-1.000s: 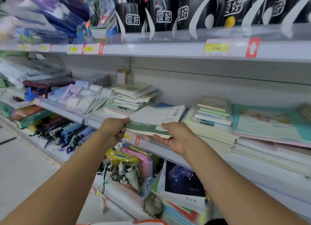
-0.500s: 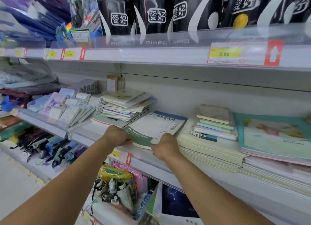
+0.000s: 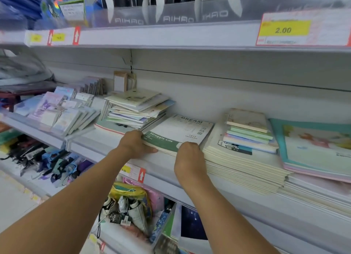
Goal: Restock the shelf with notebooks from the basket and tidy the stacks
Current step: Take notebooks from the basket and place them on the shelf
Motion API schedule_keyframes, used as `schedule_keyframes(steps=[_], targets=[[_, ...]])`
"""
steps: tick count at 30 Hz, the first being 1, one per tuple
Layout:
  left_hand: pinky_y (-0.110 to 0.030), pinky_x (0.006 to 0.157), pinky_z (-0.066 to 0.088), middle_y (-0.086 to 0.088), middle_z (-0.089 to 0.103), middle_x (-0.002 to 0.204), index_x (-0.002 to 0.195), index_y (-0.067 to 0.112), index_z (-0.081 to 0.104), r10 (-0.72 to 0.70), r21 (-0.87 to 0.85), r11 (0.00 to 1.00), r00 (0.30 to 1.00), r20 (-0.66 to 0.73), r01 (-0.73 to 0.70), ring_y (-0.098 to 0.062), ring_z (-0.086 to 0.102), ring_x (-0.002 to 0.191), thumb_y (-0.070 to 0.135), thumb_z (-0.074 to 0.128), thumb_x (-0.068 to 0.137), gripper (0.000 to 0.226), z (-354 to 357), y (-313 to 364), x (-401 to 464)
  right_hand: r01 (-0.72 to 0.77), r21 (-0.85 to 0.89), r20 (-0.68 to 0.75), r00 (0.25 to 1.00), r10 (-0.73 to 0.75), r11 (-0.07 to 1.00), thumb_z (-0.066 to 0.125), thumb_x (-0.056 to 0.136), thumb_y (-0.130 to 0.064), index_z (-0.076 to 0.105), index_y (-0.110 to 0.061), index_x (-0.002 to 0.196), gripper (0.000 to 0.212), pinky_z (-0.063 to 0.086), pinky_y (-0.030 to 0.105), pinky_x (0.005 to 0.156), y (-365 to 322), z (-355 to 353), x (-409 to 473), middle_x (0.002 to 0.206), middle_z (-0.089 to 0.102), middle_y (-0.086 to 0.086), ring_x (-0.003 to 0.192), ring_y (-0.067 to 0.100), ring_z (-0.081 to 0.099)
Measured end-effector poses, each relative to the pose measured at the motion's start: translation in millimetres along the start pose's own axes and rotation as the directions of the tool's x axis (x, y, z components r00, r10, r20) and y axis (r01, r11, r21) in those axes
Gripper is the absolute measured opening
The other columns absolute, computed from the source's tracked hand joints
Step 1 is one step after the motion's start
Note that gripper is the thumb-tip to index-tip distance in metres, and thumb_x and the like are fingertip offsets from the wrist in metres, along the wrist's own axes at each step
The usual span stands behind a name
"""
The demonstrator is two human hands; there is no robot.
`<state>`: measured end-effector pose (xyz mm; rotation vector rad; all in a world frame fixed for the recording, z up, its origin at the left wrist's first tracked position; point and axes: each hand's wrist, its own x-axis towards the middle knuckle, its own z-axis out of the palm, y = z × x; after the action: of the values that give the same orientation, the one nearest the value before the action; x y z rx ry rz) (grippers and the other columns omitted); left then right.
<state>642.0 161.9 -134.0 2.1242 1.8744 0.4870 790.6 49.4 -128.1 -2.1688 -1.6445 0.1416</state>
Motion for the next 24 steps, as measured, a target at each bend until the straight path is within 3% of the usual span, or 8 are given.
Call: schedule_keyframes(steps=[8, 11, 13, 15, 17, 19, 22, 24], targets=[[-0.032, 0.083, 0.050, -0.006, 0.067, 0.111, 0.113, 0.012, 0.061, 0.029, -0.040, 0.999, 0.999, -0.032, -0.031, -0.026, 0.061, 0.099, 0.046, 0.083, 0.067, 0.061, -1, -7, -6, -0.034, 0.051, -0.097, 0.995, 0.039, 0.998, 0.052, 0.085, 0.013, 0.053, 0.002, 0.122, 0.038, 0.042, 0.029, 0.067, -5, -9, -15, 0.116, 0.061, 0.016, 0.100, 0.028, 0.064], [-0.030, 0.088, 0.046, -0.006, 0.065, 0.116, 0.122, 0.011, 0.062, 0.158, -0.150, 0.970, 0.962, -0.223, -0.194, -0.023, 0.059, 0.106, 0.038, 0.078, 0.078, 0.054, -13, -20, -50, 0.383, 0.032, -0.505, 0.803, -0.316, 0.923, 0.060, 0.088, -0.001, 0.059, -0.008, 0.117, 0.030, 0.049, 0.032, 0.072, -11, -6, -64, 0.104, 0.065, 0.006, 0.088, 0.023, 0.064], [-0.026, 0.081, 0.050, 0.001, 0.068, 0.104, 0.111, 0.013, 0.067, 0.187, -0.249, 0.910, 0.865, -0.465, -0.331, -0.014, 0.061, 0.096, 0.030, 0.072, 0.086, 0.031, -12, -41, -100, 0.678, 0.218, -0.591, 0.664, -0.458, 0.702, 0.060, 0.091, -0.009, 0.066, -0.012, 0.102, 0.013, 0.047, 0.029, 0.068, -18, 17, -109, 0.087, 0.066, 0.000, 0.075, 0.019, 0.061], [-0.019, 0.069, 0.050, 0.007, 0.067, 0.088, 0.097, 0.013, 0.068, 0.101, -0.323, 0.882, 0.806, -0.584, -0.344, -0.006, 0.060, 0.080, 0.021, 0.066, 0.090, 0.010, 14, -80, -155, 0.640, 0.494, -0.391, 0.768, -0.507, 0.589, 0.059, 0.093, -0.016, 0.067, -0.015, 0.096, 0.008, 0.046, 0.027, 0.064, -15, 72, -145, 0.080, 0.066, -0.004, 0.067, 0.015, 0.059], [-0.023, 0.065, 0.049, 0.006, 0.065, 0.078, 0.090, 0.015, 0.066, -0.087, -0.401, 0.907, 0.871, -0.484, -0.132, -0.009, 0.060, 0.072, 0.019, 0.064, 0.089, 0.004, 64, -135, -212, 0.311, 0.592, 0.139, 0.869, -0.475, 0.743, 0.064, 0.091, -0.026, 0.064, -0.019, 0.094, 0.008, 0.049, 0.029, 0.065, 1, 156, -177, 0.081, 0.065, -0.004, 0.070, 0.013, 0.061], [-0.028, 0.073, 0.050, 0.000, 0.069, 0.081, 0.098, 0.015, 0.066, -0.351, -0.387, 0.879, 0.927, -0.130, 0.278, -0.020, 0.067, 0.080, 0.025, 0.069, 0.086, 0.016, 128, -194, -273, 0.091, 0.418, 0.570, 0.748, -0.339, 0.904, 0.073, 0.083, -0.030, 0.058, -0.016, 0.084, 0.020, 0.046, 0.030, 0.065, 29, 240, -206, 0.080, 0.060, 0.001, 0.077, 0.017, 0.060], [-0.038, 0.072, 0.053, -0.017, 0.068, 0.089, 0.113, 0.003, 0.061, -0.658, -0.269, 0.569, 0.627, 0.416, 0.777, -0.033, 0.066, 0.081, 0.029, 0.074, 0.083, 0.042, 205, -252, -363, 0.046, 0.198, 0.810, 0.555, -0.190, 0.979, 0.082, 0.077, -0.035, 0.053, -0.010, 0.127, 0.064, 0.050, 0.040, 0.092, 63, 303, -246, 0.128, 0.056, 0.011, 0.119, 0.028, 0.056], [-0.042, 0.069, 0.053, -0.018, 0.062, 0.096, 0.112, -0.003, 0.058, -0.706, -0.185, 0.418, 0.446, 0.550, 0.889, -0.030, 0.059, 0.079, 0.031, 0.070, 0.086, 0.045, 227, -258, -401, 0.071, 0.119, 0.861, 0.490, -0.139, 0.990, 0.083, 0.077, -0.036, 0.029, -0.010, 0.150, 0.094, 0.042, 0.038, 0.107, 72, 310, -257, 0.152, 0.037, 0.010, 0.136, 0.030, 0.041]])
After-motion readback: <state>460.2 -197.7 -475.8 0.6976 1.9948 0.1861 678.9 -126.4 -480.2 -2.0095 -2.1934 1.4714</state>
